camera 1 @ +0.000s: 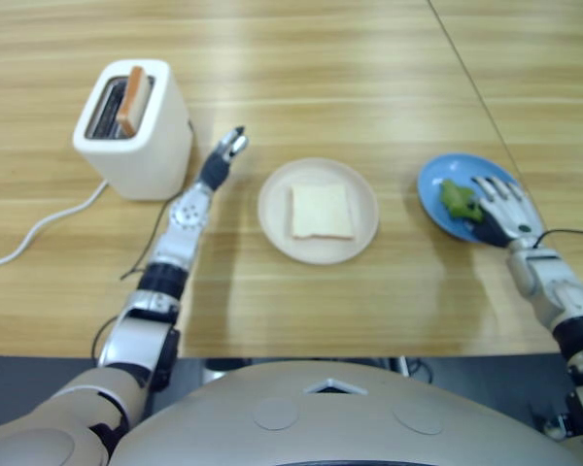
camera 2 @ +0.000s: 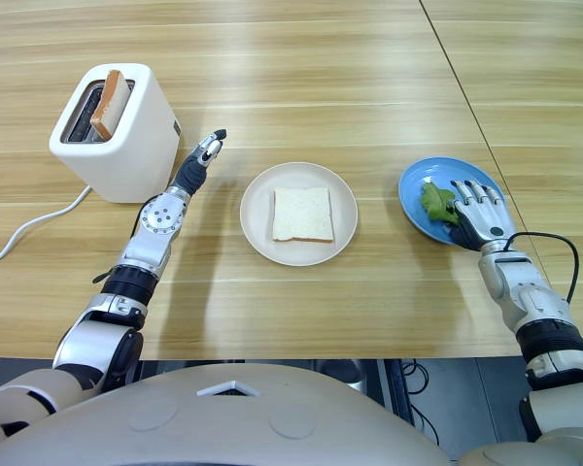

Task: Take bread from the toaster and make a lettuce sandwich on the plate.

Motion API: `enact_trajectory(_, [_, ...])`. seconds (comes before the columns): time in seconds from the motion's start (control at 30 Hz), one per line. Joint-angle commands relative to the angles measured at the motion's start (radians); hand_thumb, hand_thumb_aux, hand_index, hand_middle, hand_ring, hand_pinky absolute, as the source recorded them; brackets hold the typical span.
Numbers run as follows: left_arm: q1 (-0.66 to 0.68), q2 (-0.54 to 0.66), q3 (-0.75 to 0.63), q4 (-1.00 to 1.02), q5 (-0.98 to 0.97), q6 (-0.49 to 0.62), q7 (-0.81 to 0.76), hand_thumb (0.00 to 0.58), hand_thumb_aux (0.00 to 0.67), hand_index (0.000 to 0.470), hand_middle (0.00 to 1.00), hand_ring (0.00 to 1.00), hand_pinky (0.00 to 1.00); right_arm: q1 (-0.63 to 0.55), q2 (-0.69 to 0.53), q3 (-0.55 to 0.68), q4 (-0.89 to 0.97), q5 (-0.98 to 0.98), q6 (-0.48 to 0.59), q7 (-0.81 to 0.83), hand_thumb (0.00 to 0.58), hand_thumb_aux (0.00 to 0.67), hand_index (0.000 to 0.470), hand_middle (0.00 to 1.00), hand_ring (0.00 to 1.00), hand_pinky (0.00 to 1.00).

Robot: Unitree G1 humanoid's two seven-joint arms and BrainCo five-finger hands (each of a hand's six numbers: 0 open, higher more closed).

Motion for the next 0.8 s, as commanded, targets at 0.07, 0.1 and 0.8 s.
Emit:
enact_trajectory(0.07, [0.009,-0.001,0.0,-0.005,-0.001,0.017,-0.002,0.0,0.0,0.0,0.0,0.0,0.0,0.05,-0.024,-0.057,-0.129,0.046,0.008,-0.006,0.58,0.67,0.46,0.42,0.42,0.42])
enact_trajectory(0.1, [0.009,-0.001,0.001,-0.005,-0.001,0.018,-0.001,0.0,0.0,0.0,0.0,0.0,0.0,0.066,-0.027,-0.077,-0.179,0.055,0.008,-0.004,0.58,0.67,0.46,0.64,0.64,0.64])
enact_trajectory(0.8, [-0.019,-0.014,0.003,0.056,-0.008,0.006,0.0,0.0,0.0,0.0,0.0,0.0,0.0,-0.224,0.317,0.125,-0.472,-0.069,0.015,0.191,0.58,0.67,0.46,1.0,1.0,1.0])
